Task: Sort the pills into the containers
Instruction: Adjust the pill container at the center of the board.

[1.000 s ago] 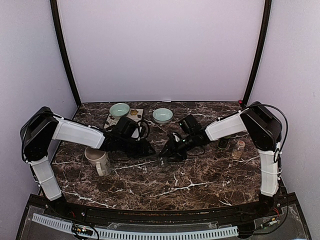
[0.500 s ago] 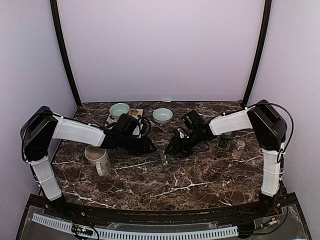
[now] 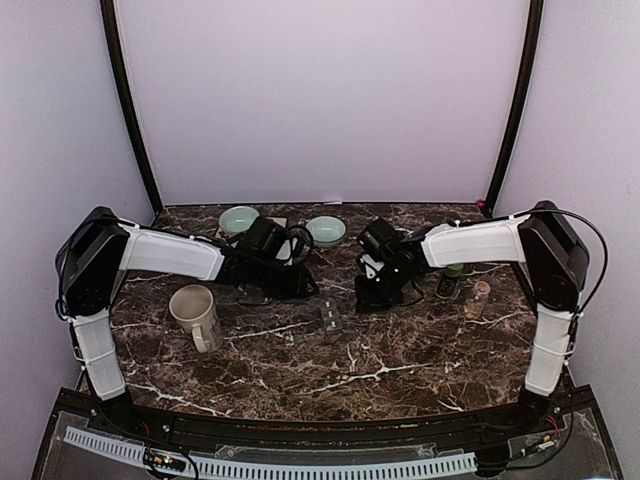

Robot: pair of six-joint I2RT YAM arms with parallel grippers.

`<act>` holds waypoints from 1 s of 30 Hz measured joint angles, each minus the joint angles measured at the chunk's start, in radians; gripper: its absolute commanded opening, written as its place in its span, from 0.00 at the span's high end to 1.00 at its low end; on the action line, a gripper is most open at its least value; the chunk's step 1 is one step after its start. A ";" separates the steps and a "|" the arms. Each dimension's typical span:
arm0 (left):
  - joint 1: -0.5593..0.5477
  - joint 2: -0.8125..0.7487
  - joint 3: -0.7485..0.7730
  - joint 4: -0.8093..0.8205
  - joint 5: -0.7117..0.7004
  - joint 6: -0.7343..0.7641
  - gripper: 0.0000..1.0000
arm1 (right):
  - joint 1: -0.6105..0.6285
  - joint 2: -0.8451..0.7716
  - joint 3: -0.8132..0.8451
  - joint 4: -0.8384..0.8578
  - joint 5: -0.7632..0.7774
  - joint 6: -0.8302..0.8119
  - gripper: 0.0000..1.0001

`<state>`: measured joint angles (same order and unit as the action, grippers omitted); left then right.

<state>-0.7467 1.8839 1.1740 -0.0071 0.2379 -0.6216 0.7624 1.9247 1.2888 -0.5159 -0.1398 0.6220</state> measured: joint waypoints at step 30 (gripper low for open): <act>0.025 0.192 0.226 -0.156 0.004 0.120 0.75 | 0.224 0.051 0.026 0.023 0.088 0.116 1.00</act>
<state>-0.7216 2.0754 1.4002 -0.1627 0.2420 -0.5014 0.9863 1.9759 1.3151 -0.4927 -0.0521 0.7376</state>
